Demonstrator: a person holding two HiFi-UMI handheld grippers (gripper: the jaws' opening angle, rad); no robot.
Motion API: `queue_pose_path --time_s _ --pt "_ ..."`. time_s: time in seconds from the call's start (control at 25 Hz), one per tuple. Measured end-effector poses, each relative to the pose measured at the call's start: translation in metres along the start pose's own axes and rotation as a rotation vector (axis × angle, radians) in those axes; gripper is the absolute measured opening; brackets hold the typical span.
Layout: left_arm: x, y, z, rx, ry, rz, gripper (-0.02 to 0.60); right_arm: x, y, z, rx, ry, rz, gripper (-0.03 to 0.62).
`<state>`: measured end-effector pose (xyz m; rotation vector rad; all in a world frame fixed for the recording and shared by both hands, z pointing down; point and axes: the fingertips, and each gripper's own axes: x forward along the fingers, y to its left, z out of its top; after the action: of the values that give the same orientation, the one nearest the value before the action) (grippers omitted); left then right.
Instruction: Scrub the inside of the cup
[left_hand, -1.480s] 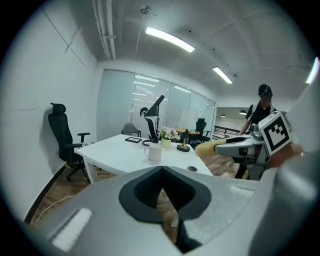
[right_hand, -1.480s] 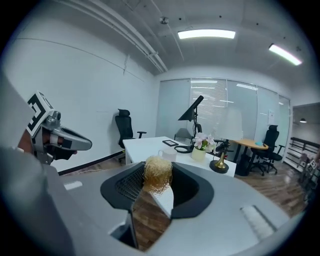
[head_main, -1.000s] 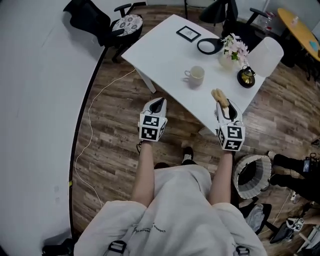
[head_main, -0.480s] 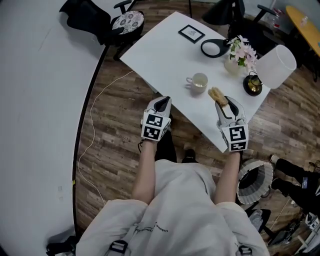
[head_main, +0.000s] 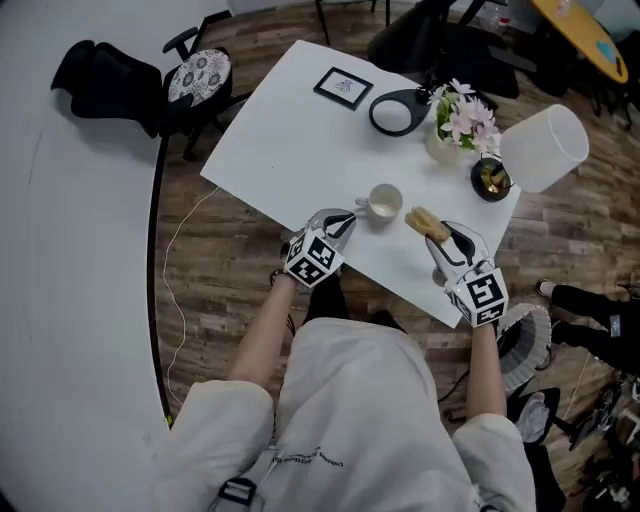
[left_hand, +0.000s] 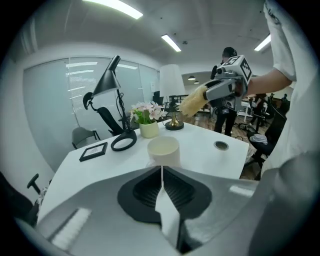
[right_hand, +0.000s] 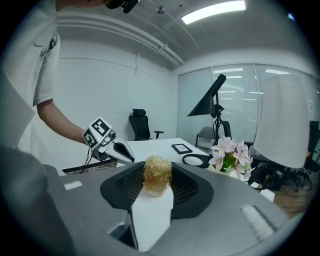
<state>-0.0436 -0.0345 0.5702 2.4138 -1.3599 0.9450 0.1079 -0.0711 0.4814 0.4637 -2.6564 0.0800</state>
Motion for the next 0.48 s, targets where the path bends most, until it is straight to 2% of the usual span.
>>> queue_pose_path --time_s 0.16,0.32,0.48 --pt "0.019 0.015 -0.006 0.016 -0.02 -0.112 0.039 0.025 -0.004 0.002 0.058 0.074 0.04 0.176" --pt "0.037 0.024 -0.006 0.037 -0.045 -0.218 0.149 0.053 -0.008 0.003 0.041 0.156 0.067 0.176" --pt "0.052 0.016 -0.009 0.111 -0.054 -0.309 0.155 0.068 -0.001 -0.006 0.004 0.242 0.061 0.176"
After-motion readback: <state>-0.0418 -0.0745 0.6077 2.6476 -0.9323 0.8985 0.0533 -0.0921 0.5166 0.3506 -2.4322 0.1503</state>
